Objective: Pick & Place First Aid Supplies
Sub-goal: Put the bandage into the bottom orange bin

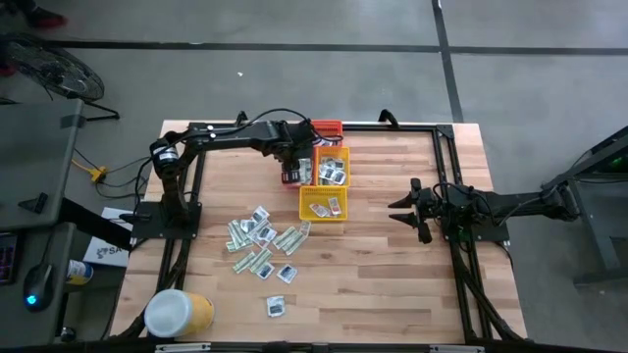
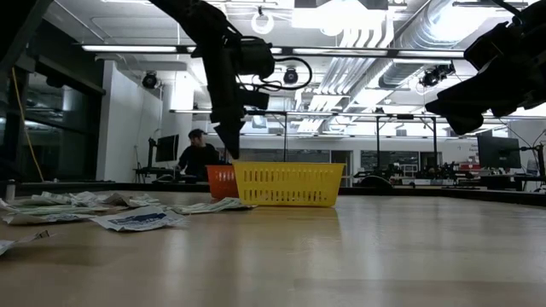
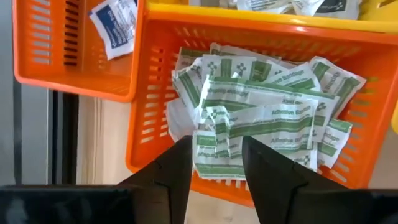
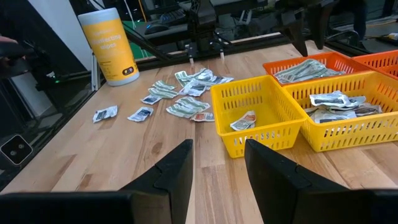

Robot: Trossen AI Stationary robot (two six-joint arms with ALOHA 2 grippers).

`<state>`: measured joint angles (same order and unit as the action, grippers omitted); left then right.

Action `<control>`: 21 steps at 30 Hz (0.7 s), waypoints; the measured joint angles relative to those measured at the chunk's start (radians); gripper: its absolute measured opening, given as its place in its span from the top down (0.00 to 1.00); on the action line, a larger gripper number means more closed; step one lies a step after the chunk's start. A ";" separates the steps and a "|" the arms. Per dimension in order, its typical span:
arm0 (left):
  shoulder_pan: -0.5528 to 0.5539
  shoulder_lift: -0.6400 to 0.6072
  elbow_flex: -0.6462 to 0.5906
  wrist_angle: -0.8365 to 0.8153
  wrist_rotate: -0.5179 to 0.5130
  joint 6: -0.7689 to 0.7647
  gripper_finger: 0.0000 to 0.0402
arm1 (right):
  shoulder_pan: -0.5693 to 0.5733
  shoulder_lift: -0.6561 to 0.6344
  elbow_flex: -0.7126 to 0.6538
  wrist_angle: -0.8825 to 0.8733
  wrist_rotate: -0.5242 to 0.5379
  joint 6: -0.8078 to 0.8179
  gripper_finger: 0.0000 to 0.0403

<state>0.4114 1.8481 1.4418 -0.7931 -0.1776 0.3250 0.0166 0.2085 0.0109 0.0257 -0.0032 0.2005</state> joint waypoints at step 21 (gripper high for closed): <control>-0.051 -0.232 -0.257 -0.104 0.131 -0.503 0.66 | 0.000 0.000 0.000 0.000 0.000 0.000 0.65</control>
<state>0.3600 1.6164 1.1852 -0.8974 -0.0464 -0.1785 0.0166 0.2085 0.0109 0.0260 -0.0029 0.2005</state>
